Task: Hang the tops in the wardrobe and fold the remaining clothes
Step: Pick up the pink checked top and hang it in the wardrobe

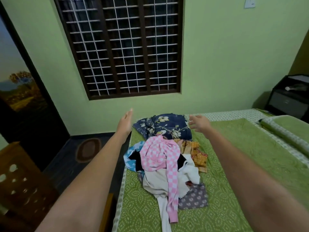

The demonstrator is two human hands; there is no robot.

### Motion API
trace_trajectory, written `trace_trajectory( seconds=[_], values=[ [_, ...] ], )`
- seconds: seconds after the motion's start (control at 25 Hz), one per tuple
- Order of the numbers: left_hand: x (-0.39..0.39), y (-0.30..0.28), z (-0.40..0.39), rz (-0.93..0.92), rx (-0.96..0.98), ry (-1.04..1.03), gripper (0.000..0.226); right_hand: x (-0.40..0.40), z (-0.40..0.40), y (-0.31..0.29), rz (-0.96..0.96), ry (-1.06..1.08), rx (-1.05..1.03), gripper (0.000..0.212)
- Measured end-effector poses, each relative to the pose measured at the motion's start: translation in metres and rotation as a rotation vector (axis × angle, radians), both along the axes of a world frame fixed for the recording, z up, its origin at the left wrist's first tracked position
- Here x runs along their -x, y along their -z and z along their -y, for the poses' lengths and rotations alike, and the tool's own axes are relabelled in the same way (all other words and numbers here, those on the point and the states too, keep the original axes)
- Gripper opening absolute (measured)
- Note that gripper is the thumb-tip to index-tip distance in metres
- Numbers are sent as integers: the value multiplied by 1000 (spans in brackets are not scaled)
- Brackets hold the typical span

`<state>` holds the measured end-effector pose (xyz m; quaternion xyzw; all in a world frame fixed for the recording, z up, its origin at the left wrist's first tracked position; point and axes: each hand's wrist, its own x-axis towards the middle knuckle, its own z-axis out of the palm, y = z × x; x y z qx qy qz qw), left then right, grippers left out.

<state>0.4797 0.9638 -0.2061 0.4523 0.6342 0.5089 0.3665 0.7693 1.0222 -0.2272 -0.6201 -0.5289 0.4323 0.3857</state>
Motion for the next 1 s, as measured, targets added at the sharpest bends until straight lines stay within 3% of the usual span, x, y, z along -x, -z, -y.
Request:
trace_trajectory(
  seconds=[0.16,0.32,0.48,0.56,0.64,0.8,0.92,1.0],
  values=[
    [16,64,-61,95,198,-15,58,15,-69,77,30,-28,236,32],
    [18,153,-116,41,324,-50,44,30,-115,161,61,-79,463,14],
    [16,271,-158,-399,417,121,37,42,-146,268,94,-78,635,14],
    [17,331,-174,-475,489,236,40,49,-162,325,156,-47,670,18],
    [22,389,-196,-585,536,336,43,59,-182,377,253,-41,654,6],
    [31,475,-228,-866,596,574,63,84,-204,451,264,57,641,46],
    [29,506,-251,-963,538,590,85,104,-218,487,307,167,602,53],
    [26,516,-267,-1025,529,562,88,113,-231,500,438,204,596,65]
  ],
)
